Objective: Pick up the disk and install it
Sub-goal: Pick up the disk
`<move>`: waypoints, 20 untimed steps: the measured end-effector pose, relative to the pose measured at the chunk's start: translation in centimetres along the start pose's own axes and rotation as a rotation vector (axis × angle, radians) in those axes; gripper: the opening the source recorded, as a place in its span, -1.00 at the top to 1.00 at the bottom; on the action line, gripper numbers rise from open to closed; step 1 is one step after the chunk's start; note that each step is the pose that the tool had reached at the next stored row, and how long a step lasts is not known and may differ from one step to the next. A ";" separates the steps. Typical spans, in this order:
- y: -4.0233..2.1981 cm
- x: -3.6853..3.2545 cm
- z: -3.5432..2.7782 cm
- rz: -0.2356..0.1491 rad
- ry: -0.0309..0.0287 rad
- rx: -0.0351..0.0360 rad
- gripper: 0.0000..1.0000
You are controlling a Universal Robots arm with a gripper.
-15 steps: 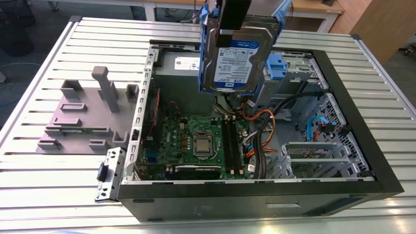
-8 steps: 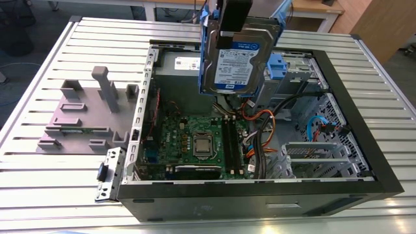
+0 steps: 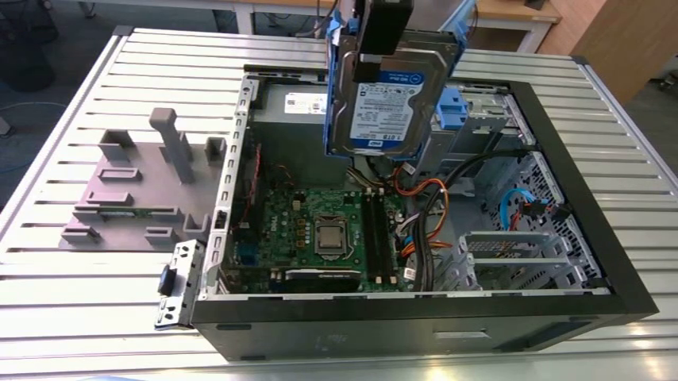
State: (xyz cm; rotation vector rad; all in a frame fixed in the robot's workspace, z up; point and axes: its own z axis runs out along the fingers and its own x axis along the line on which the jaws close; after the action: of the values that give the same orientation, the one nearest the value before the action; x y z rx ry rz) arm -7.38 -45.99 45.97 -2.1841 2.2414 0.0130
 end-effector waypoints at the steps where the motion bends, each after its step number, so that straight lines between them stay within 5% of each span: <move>1: -0.01 0.04 0.00 0.000 0.0000 0.0000 0.26; 20: -0.10 0.86 0.00 0.000 0.0001 0.0000 0.26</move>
State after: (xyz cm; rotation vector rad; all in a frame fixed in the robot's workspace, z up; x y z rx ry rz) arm -7.30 -46.85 45.95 -2.1841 2.2413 0.0129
